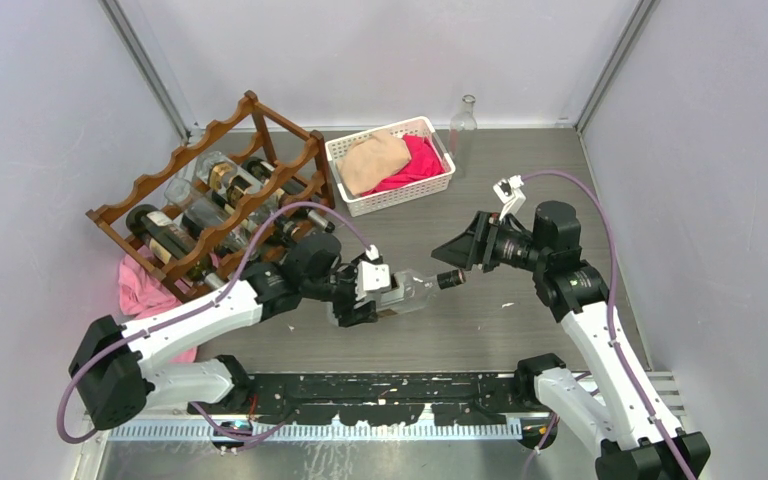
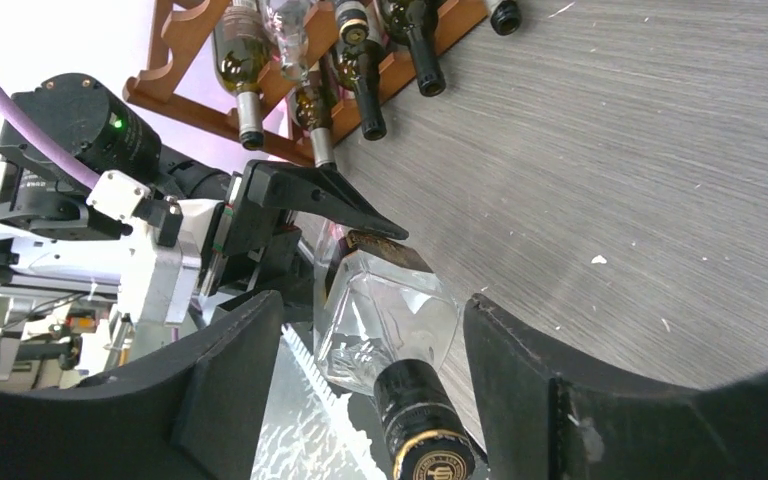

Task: Put the wine bottle on the wine rack
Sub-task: Pick up the wine bottle from the center of the board.

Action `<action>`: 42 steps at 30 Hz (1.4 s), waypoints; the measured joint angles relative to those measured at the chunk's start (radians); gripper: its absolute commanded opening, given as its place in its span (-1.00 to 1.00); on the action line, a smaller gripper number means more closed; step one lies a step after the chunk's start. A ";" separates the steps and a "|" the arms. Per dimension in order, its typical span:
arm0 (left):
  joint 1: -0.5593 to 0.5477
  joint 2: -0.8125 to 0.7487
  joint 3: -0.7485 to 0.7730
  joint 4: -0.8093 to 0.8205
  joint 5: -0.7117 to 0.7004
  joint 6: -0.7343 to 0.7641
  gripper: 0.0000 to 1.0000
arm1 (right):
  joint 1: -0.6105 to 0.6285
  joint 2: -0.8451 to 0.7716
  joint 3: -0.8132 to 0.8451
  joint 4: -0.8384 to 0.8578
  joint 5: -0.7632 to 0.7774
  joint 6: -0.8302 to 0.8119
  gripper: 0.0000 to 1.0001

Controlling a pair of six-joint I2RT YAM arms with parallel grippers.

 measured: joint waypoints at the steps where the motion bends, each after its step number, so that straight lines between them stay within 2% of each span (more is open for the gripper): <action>1: 0.000 -0.003 0.014 -0.045 -0.003 0.024 -1.00 | 0.000 0.000 0.000 -0.001 -0.007 -0.001 0.55; 5: 0.006 -0.008 0.060 -0.209 -0.007 0.120 -1.00 | 0.000 -0.002 0.000 -0.018 -0.024 -0.009 0.70; 11: 0.037 -0.008 0.148 -0.439 0.001 0.274 -1.00 | 0.000 -0.004 -0.020 -0.063 -0.075 -0.049 0.71; 18: 0.056 0.006 0.241 -0.617 0.011 0.412 -1.00 | 0.037 -0.006 -0.094 -0.072 -0.138 -0.039 0.77; 31: 0.060 0.097 0.340 -0.747 0.021 0.520 -1.00 | 0.214 0.027 -0.133 -0.056 -0.169 -0.015 0.84; 37: 0.060 0.113 0.363 -0.771 0.029 0.548 -1.00 | 0.306 0.083 -0.133 -0.056 -0.144 -0.020 0.76; 42: 0.060 0.122 0.374 -0.782 0.036 0.563 -1.00 | 0.382 0.124 -0.133 -0.056 -0.113 -0.024 0.62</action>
